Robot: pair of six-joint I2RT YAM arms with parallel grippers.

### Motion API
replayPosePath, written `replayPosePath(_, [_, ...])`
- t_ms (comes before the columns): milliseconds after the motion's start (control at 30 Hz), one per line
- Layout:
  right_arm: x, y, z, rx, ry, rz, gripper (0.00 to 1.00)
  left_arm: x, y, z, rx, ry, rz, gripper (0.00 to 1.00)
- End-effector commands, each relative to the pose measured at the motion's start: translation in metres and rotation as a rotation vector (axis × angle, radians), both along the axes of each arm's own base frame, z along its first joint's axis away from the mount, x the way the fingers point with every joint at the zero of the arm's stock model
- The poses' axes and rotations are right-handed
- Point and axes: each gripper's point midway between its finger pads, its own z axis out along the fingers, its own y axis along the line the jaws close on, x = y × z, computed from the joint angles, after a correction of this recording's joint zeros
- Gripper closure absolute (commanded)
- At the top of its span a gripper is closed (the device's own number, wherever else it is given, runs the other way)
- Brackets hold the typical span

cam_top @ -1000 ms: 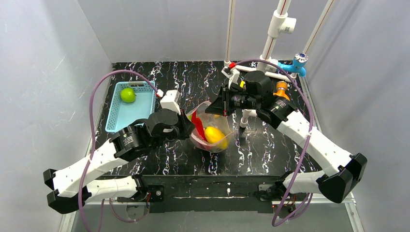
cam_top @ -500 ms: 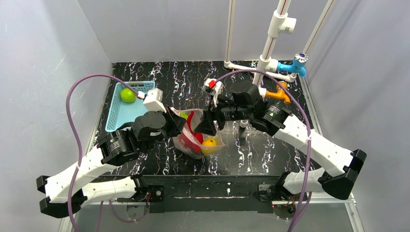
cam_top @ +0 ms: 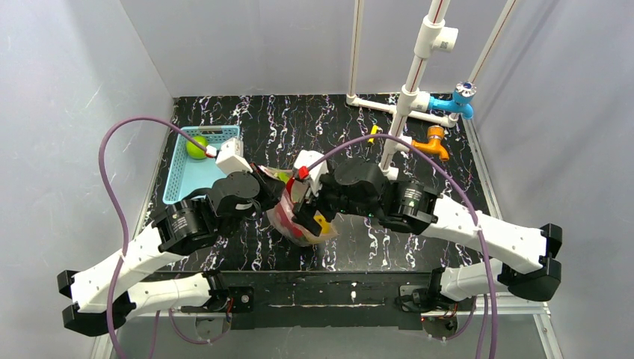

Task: Place the food in the zip-top bag and seal the zipper
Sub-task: Adjust the zipper food storage bag at the center of the board.

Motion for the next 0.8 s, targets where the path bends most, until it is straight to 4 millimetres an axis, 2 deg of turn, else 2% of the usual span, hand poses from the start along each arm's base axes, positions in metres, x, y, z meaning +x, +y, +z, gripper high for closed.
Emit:
replayPosePath(0, [0.034, -0.003, 0.001, -0.086, -0.168, -0.197, 0.02, 0.006, 0.004, 0.015, -0.073, -0.002, 0.083, 1.0])
replayPosePath(133, [0.029, 0.005, -0.006, -0.133, -0.222, -0.212, 0.02, 0.008, 0.002, 0.015, -0.089, 0.014, 0.105, 1.0])
replayPosePath(300, [0.003, 0.013, -0.005, -0.095, -0.17, -0.104, 0.02, 0.008, 0.002, 0.015, -0.088, 0.016, 0.108, 1.0])
replayPosePath(467, [-0.012, 0.004, 0.018, 0.036, -0.084, -0.097, 0.02, 0.004, 0.011, 0.015, -0.095, 0.005, 0.108, 1.0])
replayPosePath(633, [-0.014, -0.005, 0.044, 0.164, 0.03, -0.184, 0.02, 0.0, 0.021, 0.013, -0.137, 0.007, 0.128, 1.0])
replayPosePath(767, [-0.008, -0.003, 0.047, 0.187, 0.098, -0.277, 0.02, -0.002, 0.022, 0.012, -0.206, 0.036, 0.156, 1.0])
